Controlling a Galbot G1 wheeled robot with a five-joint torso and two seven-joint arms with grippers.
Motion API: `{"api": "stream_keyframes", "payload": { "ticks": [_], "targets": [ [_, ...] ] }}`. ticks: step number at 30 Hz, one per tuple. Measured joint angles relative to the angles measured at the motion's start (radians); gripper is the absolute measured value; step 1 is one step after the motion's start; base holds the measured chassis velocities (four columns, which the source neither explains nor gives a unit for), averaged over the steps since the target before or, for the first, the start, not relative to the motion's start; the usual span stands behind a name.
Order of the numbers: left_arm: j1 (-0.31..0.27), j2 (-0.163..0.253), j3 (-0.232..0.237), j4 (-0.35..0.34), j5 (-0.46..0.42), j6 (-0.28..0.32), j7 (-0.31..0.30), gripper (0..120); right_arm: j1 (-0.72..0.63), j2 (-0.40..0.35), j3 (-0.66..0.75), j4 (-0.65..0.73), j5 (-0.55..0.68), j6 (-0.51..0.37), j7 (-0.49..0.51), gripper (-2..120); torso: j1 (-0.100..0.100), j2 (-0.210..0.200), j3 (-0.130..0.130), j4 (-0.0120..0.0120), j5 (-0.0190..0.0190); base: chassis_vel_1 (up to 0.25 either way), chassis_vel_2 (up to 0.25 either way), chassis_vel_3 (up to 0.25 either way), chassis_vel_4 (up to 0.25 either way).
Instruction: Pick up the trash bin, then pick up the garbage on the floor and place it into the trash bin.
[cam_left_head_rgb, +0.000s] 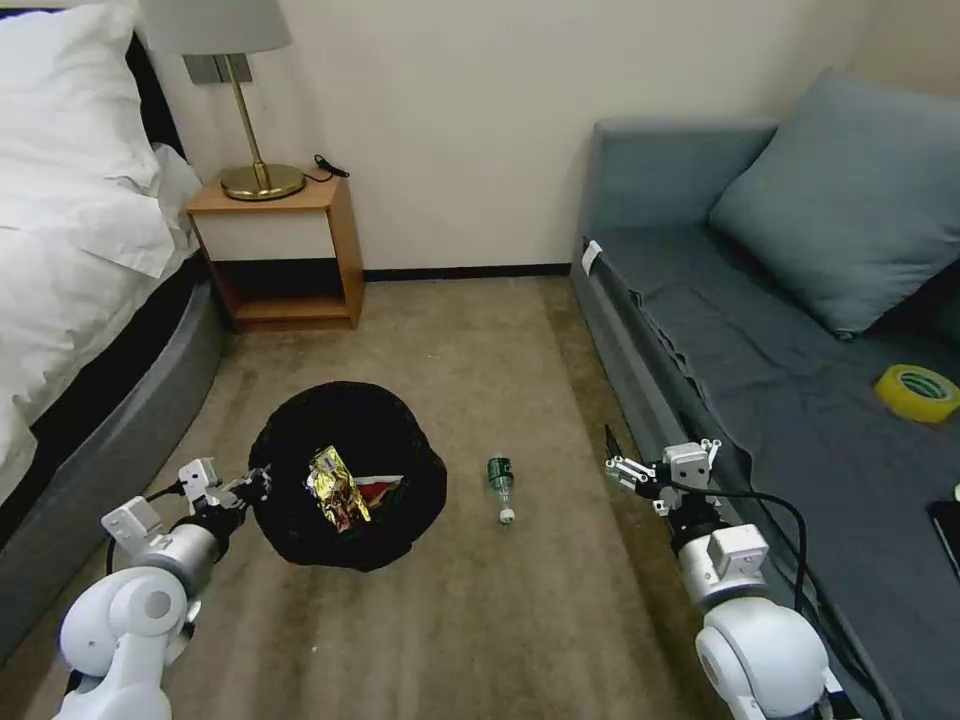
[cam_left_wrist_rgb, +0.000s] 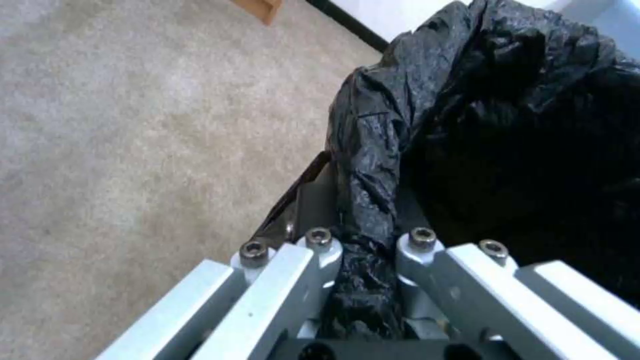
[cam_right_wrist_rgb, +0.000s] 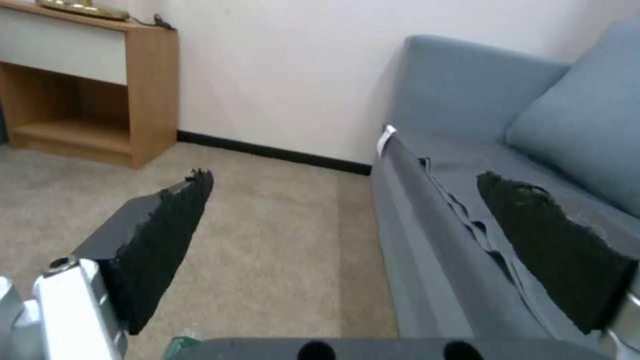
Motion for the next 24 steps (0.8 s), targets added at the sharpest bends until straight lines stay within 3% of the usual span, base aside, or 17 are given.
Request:
{"api": "stream_keyframes", "payload": {
  "ticks": [24],
  "targets": [
    [-0.015, 0.009, -0.003, 0.01, -0.01, 0.0, 0.0, 4, 0.016, -0.013, -0.009, -0.012, 0.007, -0.012, -0.013, 100, 0.0, 0.0, 0.0, 0.0, 0.0, -0.058, 0.054, 0.057, -0.056]
  ]
}}
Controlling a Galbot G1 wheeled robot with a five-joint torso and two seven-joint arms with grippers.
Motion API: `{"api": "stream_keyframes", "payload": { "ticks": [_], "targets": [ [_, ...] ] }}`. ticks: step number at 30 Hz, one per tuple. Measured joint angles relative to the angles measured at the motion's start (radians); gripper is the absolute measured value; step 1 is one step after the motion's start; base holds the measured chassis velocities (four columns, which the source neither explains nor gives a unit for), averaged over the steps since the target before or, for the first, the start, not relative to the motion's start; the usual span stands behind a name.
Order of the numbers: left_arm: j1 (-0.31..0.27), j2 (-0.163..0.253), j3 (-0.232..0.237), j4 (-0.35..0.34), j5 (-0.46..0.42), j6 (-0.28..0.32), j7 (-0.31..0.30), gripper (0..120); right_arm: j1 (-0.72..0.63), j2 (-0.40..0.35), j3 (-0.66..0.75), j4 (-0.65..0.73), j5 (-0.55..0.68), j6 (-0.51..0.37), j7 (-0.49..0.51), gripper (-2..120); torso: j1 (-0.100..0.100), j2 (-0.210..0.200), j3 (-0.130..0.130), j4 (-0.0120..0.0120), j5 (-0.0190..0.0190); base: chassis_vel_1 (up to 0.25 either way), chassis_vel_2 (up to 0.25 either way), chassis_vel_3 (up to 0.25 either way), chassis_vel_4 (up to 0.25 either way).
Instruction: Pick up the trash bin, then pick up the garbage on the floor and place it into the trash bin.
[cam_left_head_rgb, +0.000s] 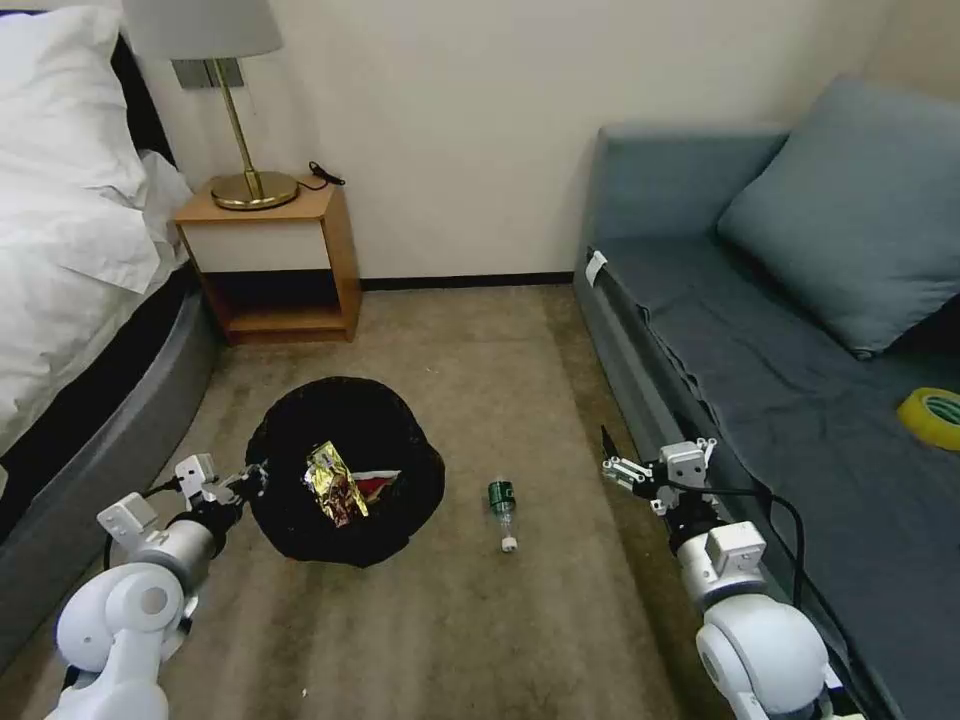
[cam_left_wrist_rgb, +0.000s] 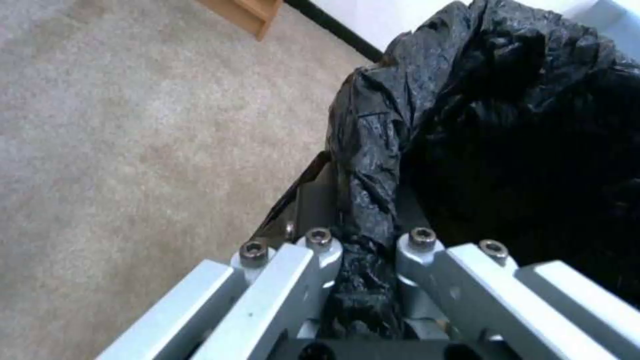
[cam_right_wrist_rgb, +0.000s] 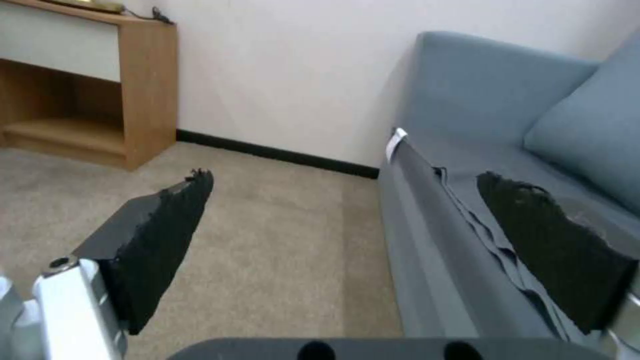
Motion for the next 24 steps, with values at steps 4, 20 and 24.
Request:
{"api": "stream_keyframes", "payload": {
  "ticks": [4, 20, 24],
  "targets": [
    [0.0, 0.0, 0.0, 0.003, 0.0, 0.0, 0.0, 4, 0.004, -0.003, -0.006, -0.006, 0.003, -0.003, 0.0, 100, 0.0, 0.0, 0.0, -0.0001, 0.0, -0.072, 0.069, 0.066, -0.065],
    [0.001, -0.001, -0.015, 0.009, -0.008, -0.002, 0.009, 4, 0.076, -0.042, -0.081, -0.065, 0.034, 0.013, 0.019, 100, 0.0, 0.0, 0.0, -0.0001, 0.0, -0.043, 0.048, 0.043, -0.044],
    [0.004, 0.001, -0.019, 0.01, -0.007, -0.003, 0.015, 4, 0.141, -0.09, -0.132, -0.102, 0.066, 0.008, 0.033, 100, 0.0, 0.0, 0.0, -0.0001, 0.0, 0.0, 0.0, 0.0, 0.0]
  ]
}}
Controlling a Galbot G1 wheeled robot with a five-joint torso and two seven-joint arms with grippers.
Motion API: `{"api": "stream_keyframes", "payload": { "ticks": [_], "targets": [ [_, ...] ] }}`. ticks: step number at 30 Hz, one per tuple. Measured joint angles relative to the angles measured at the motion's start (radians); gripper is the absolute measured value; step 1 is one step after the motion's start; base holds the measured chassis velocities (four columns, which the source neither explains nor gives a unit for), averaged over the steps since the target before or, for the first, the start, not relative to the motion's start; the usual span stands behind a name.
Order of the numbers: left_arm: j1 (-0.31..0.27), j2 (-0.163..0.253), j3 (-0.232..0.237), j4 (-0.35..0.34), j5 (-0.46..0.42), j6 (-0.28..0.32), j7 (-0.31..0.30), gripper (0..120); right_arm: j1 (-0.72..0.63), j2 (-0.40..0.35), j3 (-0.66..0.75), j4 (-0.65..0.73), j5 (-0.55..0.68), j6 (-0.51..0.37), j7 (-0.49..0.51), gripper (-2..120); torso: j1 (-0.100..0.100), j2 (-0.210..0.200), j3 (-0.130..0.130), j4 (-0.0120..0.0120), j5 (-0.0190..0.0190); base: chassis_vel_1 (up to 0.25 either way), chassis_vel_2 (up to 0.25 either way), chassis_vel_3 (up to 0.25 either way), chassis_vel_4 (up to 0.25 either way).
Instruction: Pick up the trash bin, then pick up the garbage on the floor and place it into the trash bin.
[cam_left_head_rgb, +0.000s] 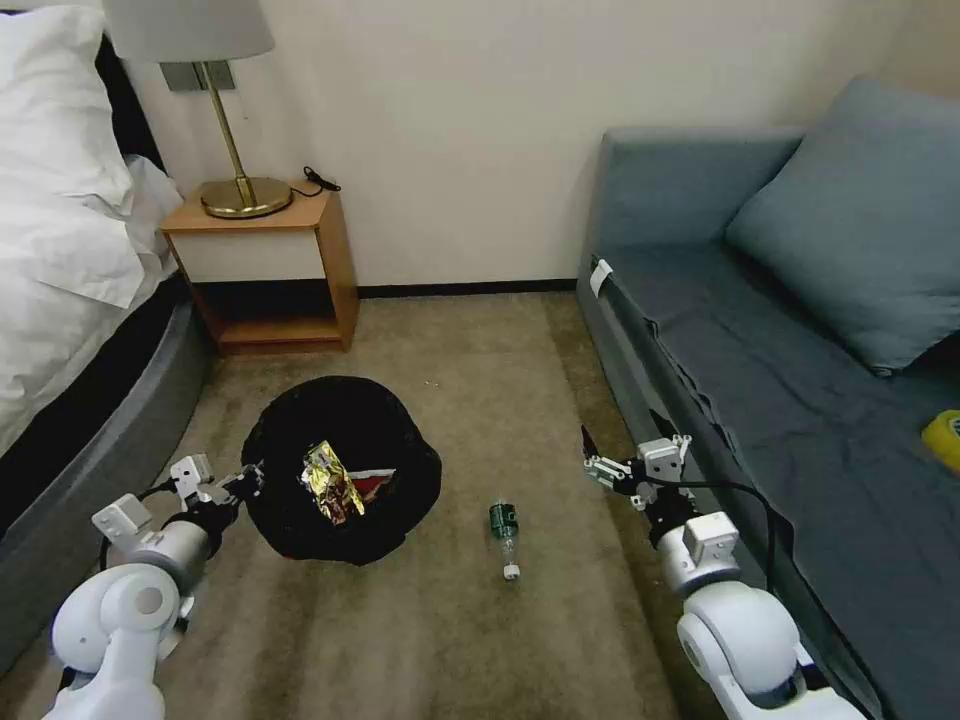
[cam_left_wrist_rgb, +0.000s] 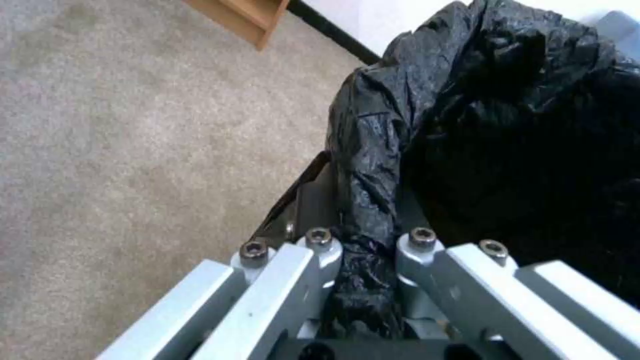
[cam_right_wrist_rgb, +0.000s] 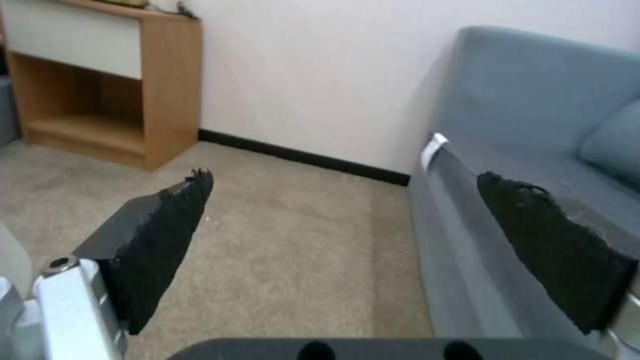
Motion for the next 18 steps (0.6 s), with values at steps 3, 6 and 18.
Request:
{"api": "stream_keyframes", "payload": {
  "ticks": [3, 6, 18],
  "targets": [
    [0.002, 0.002, -0.005, 0.0, 0.004, -0.002, 0.003, 4, 0.063, -0.036, -0.049, -0.037, 0.03, -0.008, 0.009, 100, 0.0, 0.0, 0.0, -0.0001, 0.0001, 0.0, 0.0, 0.0, 0.0],
    [0.004, 0.004, -0.015, -0.001, 0.015, -0.004, 0.008, 4, 0.146, -0.071, -0.119, -0.082, 0.076, -0.021, 0.025, 100, 0.0, 0.0, 0.0, 0.0001, 0.0001, 0.0, 0.0, 0.0, 0.0],
    [0.043, -0.001, -0.064, -0.01, 0.029, -0.017, 0.039, 4, 0.443, -0.077, -0.442, -0.315, 0.188, -0.051, 0.059, 100, 0.0, 0.0, 0.0, 0.0001, 0.0001, 0.0, 0.0, 0.0, 0.0]
  ]
}}
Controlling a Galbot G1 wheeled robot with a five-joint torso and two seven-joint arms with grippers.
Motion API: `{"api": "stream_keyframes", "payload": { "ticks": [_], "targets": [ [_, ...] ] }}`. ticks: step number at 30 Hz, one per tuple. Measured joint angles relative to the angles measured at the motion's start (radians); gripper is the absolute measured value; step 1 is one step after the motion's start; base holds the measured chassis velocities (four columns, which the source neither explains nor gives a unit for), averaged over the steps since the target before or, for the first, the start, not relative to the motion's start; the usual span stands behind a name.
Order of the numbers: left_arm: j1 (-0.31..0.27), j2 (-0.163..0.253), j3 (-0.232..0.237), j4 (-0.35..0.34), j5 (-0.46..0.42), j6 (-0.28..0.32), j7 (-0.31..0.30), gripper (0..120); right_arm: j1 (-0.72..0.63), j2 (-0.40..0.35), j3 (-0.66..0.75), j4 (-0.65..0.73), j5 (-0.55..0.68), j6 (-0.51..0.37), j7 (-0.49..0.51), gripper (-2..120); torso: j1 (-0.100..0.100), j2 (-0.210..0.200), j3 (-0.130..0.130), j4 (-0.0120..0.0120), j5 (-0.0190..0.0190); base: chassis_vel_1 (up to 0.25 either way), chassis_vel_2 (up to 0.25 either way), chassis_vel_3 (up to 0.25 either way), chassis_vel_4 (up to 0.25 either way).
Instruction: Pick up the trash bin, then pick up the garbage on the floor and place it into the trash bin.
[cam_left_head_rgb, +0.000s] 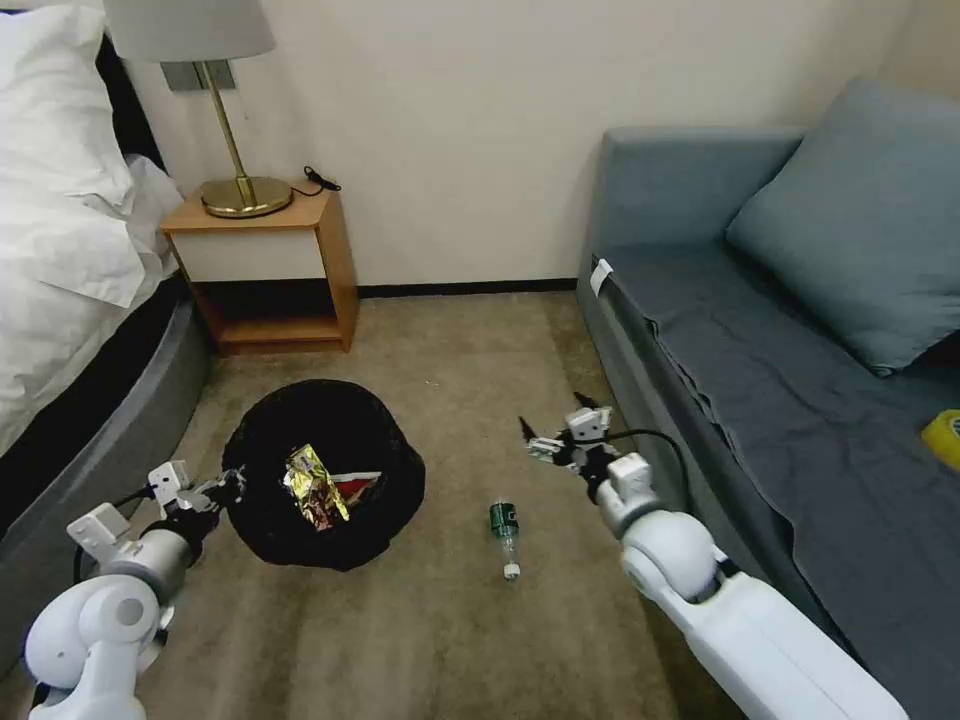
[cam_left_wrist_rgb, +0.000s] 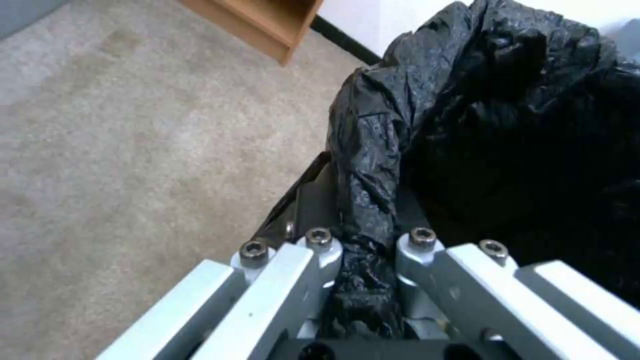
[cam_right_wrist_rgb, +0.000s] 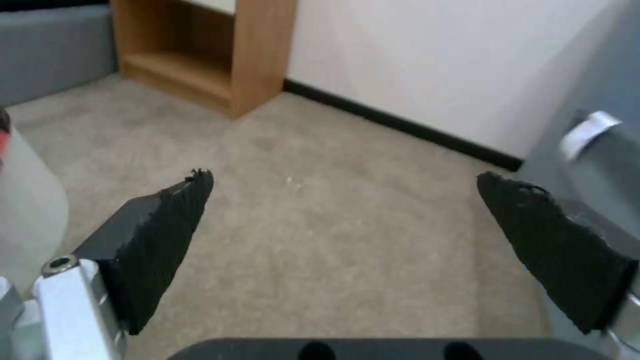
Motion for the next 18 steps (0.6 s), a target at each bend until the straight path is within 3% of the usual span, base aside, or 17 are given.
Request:
{"api": "stream_keyframes", "payload": {
  "ticks": [12, 15, 18],
  "targets": [
    [0.024, 0.007, -0.056, 0.0, -0.01, -0.008, 0.017, 4, 0.148, 0.128, -0.139, -0.202, 0.069, -0.018, 0.018, 100, 0.0, 0.0, 0.0, 0.0001, -0.0003, 0.0, 0.0, 0.0, 0.0],
    [0.032, 0.014, -0.079, 0.008, -0.019, -0.011, 0.022, 4, 0.2, 0.165, -0.201, -0.25, 0.182, -0.122, 0.06, 100, 0.0, 0.0, 0.0, 0.0002, -0.0005, 0.0, 0.0, 0.0, 0.0],
    [0.033, 0.019, -0.085, 0.012, -0.023, -0.012, 0.024, 4, 0.215, 0.173, -0.223, -0.27, 0.224, -0.166, 0.083, 100, 0.0, 0.0, 0.0, 0.0001, -0.0002, 0.0, 0.0, 0.0, 0.0]
  ]
}}
